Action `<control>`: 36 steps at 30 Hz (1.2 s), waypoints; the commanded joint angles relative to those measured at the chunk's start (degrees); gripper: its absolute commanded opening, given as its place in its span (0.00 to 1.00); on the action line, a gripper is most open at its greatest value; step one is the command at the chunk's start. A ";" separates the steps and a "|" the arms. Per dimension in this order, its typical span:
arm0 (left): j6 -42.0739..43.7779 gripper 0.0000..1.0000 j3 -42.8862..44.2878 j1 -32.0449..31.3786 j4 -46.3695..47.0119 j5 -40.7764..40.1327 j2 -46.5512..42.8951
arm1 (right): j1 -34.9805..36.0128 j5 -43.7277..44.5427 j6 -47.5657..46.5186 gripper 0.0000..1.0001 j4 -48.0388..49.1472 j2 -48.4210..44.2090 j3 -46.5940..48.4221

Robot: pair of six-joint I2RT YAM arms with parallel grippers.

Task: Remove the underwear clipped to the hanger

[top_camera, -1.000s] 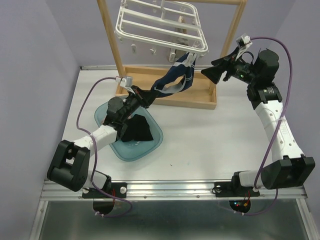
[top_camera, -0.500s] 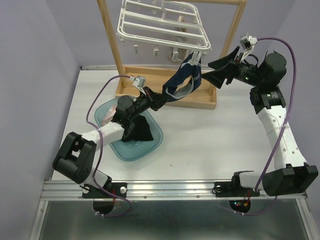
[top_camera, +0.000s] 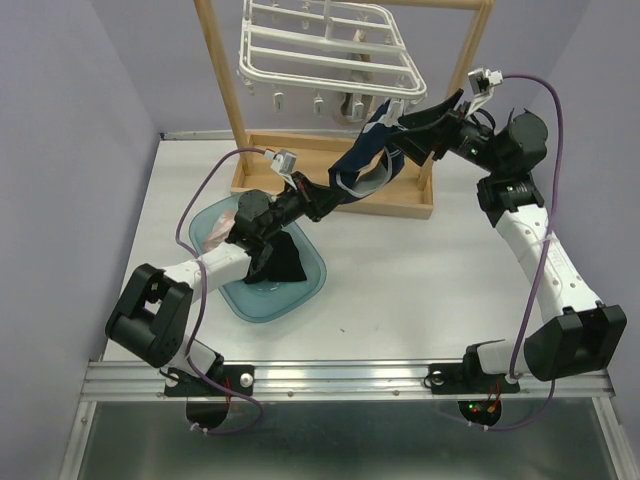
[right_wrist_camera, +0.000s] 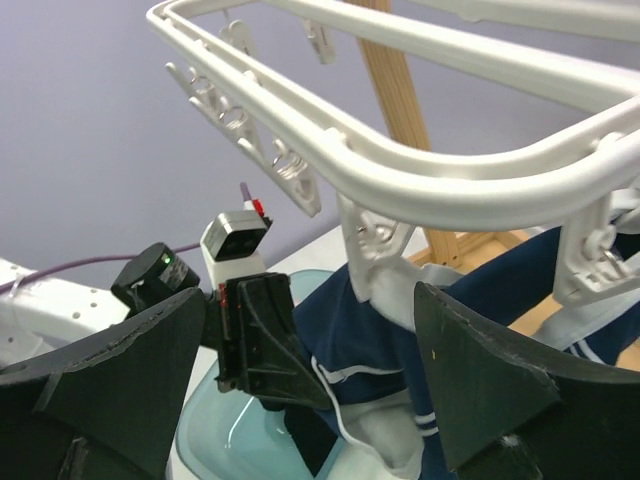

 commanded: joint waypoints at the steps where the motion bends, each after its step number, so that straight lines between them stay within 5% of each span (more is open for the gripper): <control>1: 0.18 0.00 2.84 -0.33 2.00 1.46 -0.84 | 0.35 4.71 -1.41 0.89 5.62 -0.35 -0.55; 9: 0.27 0.00 3.27 -0.50 1.38 1.99 -1.19 | 0.26 5.59 -3.88 0.90 5.96 0.26 -1.25; 28: 0.89 0.00 6.09 -3.58 -1.43 1.72 -0.40 | 0.26 7.53 9.39 0.82 23.10 4.65 -2.49; 36: 1.15 0.00 6.35 -4.55 -2.31 0.84 -0.58 | 0.35 7.88 13.87 0.68 25.83 6.41 -1.52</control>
